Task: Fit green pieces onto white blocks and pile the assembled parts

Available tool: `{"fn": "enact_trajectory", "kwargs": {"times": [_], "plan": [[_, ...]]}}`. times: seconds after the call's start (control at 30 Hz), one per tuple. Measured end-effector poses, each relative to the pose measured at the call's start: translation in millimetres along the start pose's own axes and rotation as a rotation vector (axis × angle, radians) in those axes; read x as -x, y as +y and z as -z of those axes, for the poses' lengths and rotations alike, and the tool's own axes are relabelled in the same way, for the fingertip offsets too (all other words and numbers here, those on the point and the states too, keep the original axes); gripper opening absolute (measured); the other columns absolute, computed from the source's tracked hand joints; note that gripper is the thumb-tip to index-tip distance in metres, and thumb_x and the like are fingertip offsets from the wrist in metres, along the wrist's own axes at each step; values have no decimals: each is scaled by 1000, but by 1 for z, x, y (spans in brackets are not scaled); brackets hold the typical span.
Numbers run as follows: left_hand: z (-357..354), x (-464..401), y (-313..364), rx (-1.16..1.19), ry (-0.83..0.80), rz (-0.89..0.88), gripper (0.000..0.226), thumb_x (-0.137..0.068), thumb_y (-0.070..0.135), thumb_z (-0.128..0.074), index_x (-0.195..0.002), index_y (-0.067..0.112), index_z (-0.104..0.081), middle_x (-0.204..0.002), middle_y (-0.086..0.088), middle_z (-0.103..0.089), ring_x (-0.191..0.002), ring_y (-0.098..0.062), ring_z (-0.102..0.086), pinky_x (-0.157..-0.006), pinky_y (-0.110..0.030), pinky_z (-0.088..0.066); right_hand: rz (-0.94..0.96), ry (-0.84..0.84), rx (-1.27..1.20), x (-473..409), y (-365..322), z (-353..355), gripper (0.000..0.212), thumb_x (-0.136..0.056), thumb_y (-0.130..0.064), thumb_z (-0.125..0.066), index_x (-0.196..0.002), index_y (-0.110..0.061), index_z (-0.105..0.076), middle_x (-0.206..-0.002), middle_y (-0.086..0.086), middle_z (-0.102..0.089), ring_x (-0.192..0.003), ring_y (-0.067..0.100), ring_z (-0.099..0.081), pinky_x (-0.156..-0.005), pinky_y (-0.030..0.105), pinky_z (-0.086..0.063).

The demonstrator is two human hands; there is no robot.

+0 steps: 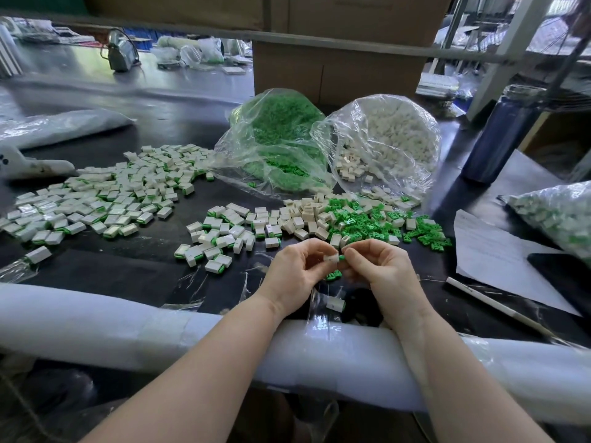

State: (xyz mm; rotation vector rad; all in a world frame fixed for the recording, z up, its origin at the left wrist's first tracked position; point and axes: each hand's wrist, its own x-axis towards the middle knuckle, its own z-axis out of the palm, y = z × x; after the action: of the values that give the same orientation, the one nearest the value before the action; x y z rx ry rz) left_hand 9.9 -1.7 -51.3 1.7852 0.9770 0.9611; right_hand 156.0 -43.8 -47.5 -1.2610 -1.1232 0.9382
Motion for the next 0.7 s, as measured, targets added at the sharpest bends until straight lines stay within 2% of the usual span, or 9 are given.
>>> {"fn": "enact_trajectory", "kwargs": {"times": [0.17,0.37,0.53,0.7], "plan": [[3,-1,1,-7,-36,46,16,-87,16,-62,-97,5,-68,-90,-8,-70,-84,-16,-64,-83,-26,-51,8,9,74,0,2,-1,17,-83,-2,-66,-71,-13,-67,-61,5,-67,-55,14,-58,-56,28,-53],[6,1,3,-10,-98,89,13,-89,16,-60,-95,9,-69,-86,-5,-70,-82,-13,-64,-82,-22,-51,-11,-18,173,-2,1,-4,17,-85,-4,-65,-70,-12,-65,-57,-1,-63,-50,5,-55,-51,17,-48],[5,3,4,-106,-139,59,15,-88,14,-62,-97,6,-71,-83,-3,-68,-78,-11,-61,-79,-22,-49,-10,-68,256,0,0,-2,20,-83,-4,-66,-67,-15,-65,-53,-3,-62,-51,7,-54,-51,18,-47],[3,2,5,-36,-92,58,17,-89,16,-61,-99,7,-70,-89,-7,-71,-86,-17,-65,-83,-27,-52,-4,-16,161,-1,1,-4,18,-82,-5,-68,-67,-14,-66,-53,-1,-63,-49,8,-56,-51,21,-48]]}}
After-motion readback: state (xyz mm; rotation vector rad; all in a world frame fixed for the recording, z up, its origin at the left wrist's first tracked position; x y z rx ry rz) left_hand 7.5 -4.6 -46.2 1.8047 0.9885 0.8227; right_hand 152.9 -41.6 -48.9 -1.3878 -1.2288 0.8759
